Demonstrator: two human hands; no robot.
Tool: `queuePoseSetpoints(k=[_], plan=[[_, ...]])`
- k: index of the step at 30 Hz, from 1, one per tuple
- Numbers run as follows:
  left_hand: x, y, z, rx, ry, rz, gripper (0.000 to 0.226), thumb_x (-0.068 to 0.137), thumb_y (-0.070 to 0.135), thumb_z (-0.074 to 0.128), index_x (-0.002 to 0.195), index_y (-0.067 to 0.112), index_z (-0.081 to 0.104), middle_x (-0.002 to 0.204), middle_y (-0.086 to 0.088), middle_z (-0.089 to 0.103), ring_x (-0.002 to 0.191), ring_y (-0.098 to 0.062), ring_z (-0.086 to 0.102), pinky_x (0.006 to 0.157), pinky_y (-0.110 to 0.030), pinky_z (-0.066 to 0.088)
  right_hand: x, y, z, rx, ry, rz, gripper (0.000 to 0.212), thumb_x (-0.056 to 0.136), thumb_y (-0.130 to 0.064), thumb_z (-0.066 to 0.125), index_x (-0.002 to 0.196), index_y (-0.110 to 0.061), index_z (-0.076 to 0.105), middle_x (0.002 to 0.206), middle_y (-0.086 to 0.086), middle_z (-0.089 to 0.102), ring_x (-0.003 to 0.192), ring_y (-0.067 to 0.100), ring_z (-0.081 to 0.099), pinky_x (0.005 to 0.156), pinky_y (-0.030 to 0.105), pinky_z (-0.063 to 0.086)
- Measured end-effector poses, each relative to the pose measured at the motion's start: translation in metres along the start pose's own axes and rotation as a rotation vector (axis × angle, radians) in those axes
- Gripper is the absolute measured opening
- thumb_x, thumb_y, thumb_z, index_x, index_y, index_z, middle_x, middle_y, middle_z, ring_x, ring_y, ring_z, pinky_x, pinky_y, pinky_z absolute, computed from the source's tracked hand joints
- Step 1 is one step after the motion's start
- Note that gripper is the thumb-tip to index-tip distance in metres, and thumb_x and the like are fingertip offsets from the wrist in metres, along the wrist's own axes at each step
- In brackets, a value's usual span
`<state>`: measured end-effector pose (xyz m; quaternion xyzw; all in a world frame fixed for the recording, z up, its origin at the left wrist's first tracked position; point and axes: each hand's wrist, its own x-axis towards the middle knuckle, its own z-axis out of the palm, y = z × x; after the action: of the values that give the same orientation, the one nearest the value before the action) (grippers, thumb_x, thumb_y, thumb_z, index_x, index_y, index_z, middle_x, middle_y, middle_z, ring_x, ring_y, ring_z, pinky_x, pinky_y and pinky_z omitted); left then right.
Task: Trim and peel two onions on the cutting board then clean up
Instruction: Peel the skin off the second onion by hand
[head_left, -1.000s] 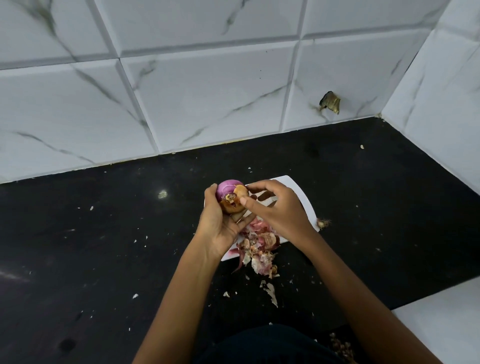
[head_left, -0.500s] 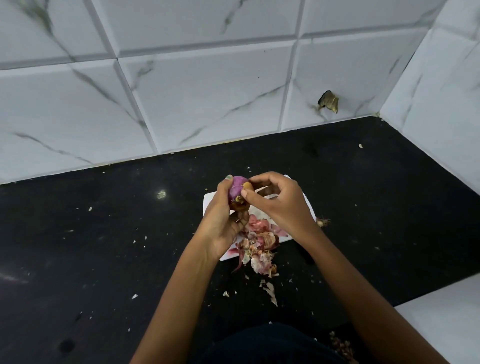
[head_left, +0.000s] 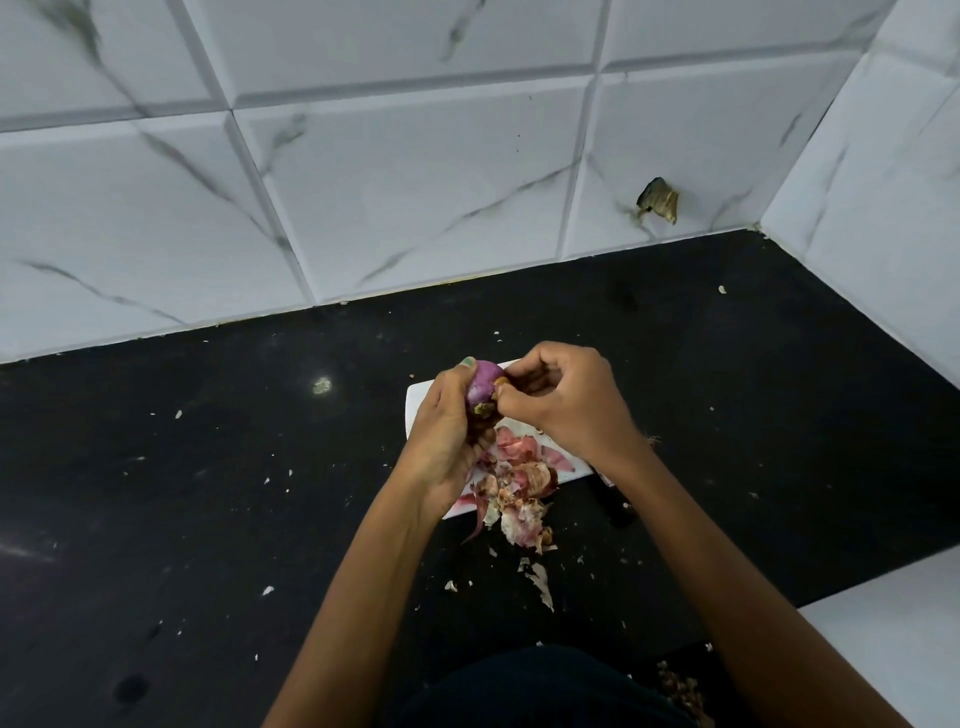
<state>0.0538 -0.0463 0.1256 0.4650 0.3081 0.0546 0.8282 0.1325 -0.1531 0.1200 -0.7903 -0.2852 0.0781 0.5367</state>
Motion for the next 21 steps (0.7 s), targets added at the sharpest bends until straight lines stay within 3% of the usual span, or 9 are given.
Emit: queuePoseSetpoints(k=[5, 11, 16, 21], plan=[[-0.0003, 0.0006, 0.0010, -0.025, 0.029, -0.015, 0.031, 0.098, 0.041, 0.047, 0.103, 0.014, 0.061, 0.078, 0.001, 0.064, 0.065, -0.004, 0.057, 0.058, -0.019, 0.048, -0.0009, 0.0024, 0.0005, -0.010, 0.034, 0.008, 0.012, 0.079, -0.017, 0.074, 0.090, -0.013, 0.073, 0.078, -0.006, 0.070, 0.073, 0.003, 0.066, 0.064, 0.016, 0.053], [-0.0021, 0.0024, 0.0011, -0.056, -0.024, 0.037, 0.029, 0.101, 0.034, 0.043, 0.104, 0.008, 0.057, 0.059, 0.005, 0.063, 0.050, 0.001, 0.059, 0.048, -0.015, 0.047, -0.0045, -0.0030, 0.0044, 0.033, -0.013, 0.032, 0.023, 0.075, -0.021, 0.079, 0.093, -0.011, 0.070, 0.081, -0.005, 0.071, 0.075, 0.005, 0.068, 0.068, 0.021, 0.057], [0.0003, -0.0019, -0.0005, -0.032, -0.020, 0.033, 0.029, 0.100, 0.036, 0.044, 0.098, 0.011, 0.058, 0.061, 0.006, 0.062, 0.050, 0.001, 0.056, 0.048, -0.016, 0.047, -0.0038, -0.0027, 0.0035, -0.013, -0.005, 0.018, 0.016, 0.073, -0.018, 0.077, 0.087, -0.012, 0.070, 0.076, -0.004, 0.070, 0.071, 0.007, 0.068, 0.067, 0.029, 0.059], [0.0027, -0.0038, -0.0012, -0.027, 0.003, 0.008, 0.032, 0.099, 0.040, 0.045, 0.095, 0.013, 0.061, 0.064, 0.004, 0.061, 0.050, -0.001, 0.053, 0.051, -0.017, 0.046, -0.0040, -0.0007, 0.0037, -0.062, 0.037, -0.014, 0.013, 0.075, -0.017, 0.075, 0.086, -0.012, 0.072, 0.075, -0.005, 0.070, 0.070, 0.006, 0.067, 0.065, 0.023, 0.057]])
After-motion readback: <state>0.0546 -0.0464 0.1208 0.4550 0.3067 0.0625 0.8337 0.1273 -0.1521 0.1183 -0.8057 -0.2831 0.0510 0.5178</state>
